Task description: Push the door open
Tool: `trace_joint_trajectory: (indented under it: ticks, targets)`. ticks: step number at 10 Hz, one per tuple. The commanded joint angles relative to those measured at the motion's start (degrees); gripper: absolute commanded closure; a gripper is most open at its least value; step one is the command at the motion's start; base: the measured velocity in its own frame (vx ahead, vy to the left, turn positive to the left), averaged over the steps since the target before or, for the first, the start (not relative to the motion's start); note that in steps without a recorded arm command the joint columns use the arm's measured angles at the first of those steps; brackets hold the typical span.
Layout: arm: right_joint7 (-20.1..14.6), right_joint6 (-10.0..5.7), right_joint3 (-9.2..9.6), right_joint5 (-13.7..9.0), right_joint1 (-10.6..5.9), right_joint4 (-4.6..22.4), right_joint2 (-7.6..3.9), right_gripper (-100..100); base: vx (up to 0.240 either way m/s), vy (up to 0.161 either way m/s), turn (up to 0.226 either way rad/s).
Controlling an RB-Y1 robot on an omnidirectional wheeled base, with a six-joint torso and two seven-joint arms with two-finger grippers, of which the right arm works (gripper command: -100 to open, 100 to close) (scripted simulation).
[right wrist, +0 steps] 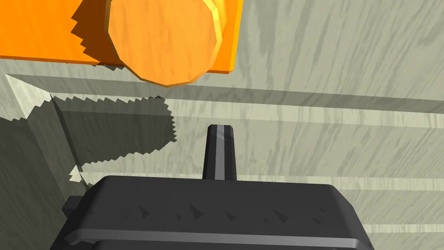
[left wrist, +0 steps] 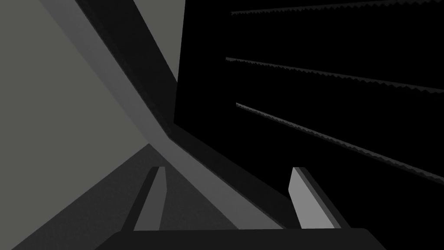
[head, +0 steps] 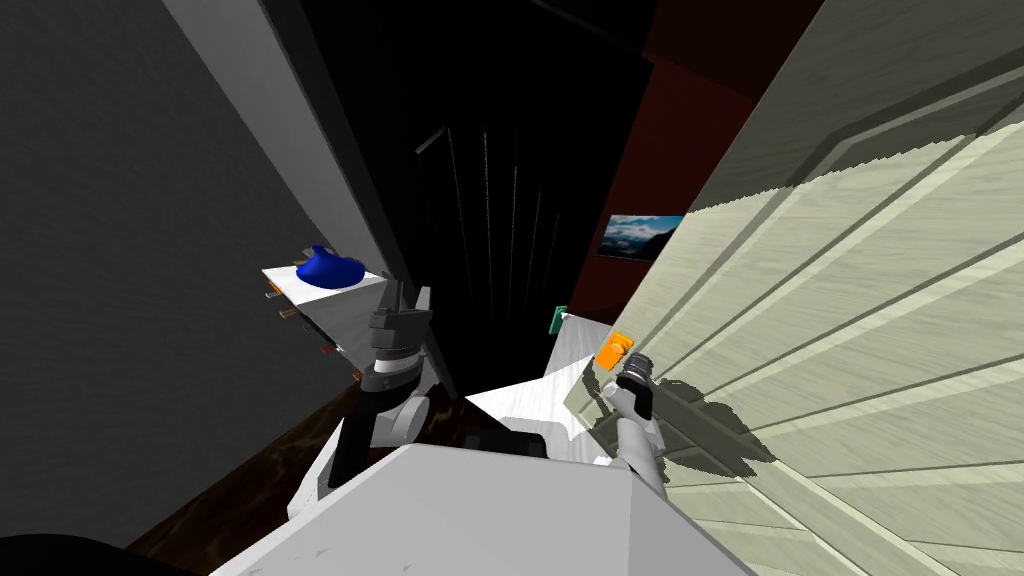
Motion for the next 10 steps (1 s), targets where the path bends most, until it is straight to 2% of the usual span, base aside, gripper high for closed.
trace_joint_trajectory:
  ticks: [1, 4, 6, 7, 8, 10]
  targets:
    - [0.0, 0.40, -0.32, -0.2, 0.08, 0.0, 0.14, -100, -0.050, 0.192, -0.024]
    - [0.2, 1.01, -1.02, -0.6, 0.14, 0.1, 1.52, -100, -0.059, 0.211, -0.033]
    - [0.3, 1.47, -1.55, -1.0, 0.19, 0.2, 3.87, -100, -0.041, 0.193, -0.039]
    - [0.4, 1.53, -1.47, -0.8, 0.12, -0.2, 3.34, -100, -0.016, 0.075, -0.013]
    - [0.8, 0.92, -3.09, -1.2, 0.03, 0.5, 1.70, -100, 0.051, -0.067, 0.236]
    - [1.2, 0.35, -4.56, -1.5, -0.02, 1.0, 0.88, -100, 0.121, -0.175, 0.176]
